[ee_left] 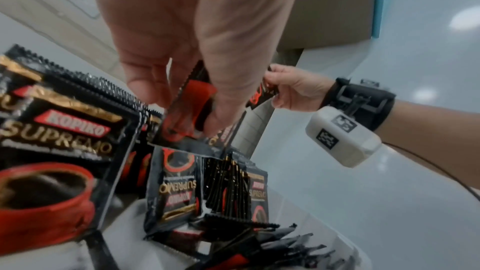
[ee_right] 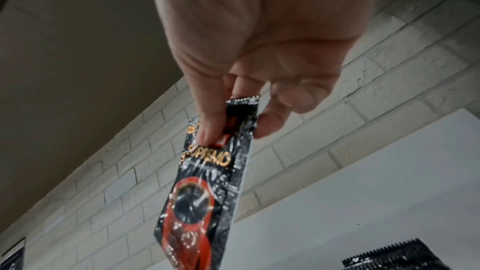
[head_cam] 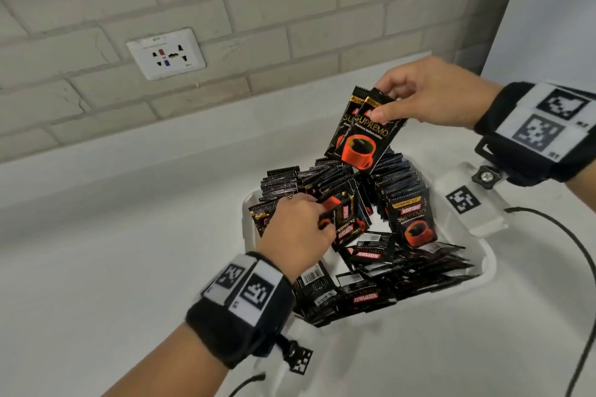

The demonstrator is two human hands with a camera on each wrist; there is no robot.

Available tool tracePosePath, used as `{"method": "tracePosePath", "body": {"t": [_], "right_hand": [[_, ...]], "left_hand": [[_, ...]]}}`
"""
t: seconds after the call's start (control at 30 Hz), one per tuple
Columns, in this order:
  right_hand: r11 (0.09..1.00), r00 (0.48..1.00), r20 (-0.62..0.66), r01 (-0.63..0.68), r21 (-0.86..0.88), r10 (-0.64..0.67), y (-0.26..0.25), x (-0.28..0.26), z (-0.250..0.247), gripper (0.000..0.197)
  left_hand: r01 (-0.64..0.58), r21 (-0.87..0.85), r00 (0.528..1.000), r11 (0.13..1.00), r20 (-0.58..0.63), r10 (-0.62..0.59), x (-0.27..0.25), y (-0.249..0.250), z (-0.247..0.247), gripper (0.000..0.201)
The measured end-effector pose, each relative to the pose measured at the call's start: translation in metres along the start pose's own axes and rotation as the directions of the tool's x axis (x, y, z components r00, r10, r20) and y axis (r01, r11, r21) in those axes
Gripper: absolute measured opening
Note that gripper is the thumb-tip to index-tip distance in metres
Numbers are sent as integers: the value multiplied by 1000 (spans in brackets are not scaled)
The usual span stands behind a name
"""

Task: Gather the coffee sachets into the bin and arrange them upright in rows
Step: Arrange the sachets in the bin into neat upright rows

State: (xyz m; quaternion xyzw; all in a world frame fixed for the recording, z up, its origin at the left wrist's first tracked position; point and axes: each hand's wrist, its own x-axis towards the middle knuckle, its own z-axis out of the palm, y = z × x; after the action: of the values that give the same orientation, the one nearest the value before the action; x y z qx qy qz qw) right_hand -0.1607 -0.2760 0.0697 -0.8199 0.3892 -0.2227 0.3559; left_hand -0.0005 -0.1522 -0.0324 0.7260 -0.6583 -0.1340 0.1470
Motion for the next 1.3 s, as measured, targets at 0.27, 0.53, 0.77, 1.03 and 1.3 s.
{"method": "tracePosePath", "body": {"t": [0.27,0.53,0.77,1.03,1.3], "right_hand": [[1000,1000,6,12,24,-12,6,-7,-6,11],[999,995,96,31,27,-33,15,2,0,16],[970,976,215,24,-243,29,27,18,27,13],[772,905,418,215,-598,72,25,21,82,19],[268,866,501,481,-835,4,24,18,97,33]], "left_hand": [[-19,190,999,982,53,9,16,8,2,25],[47,172,995,984,82,-62,15,9,-3,25],[122,32,991,992,44,-123,-22,2,-57,23],[336,-329,927,883,-51,-372,-65,-21,-94,15],[321,-418,929,850,-36,-369,-69,-33,-84,17]]}}
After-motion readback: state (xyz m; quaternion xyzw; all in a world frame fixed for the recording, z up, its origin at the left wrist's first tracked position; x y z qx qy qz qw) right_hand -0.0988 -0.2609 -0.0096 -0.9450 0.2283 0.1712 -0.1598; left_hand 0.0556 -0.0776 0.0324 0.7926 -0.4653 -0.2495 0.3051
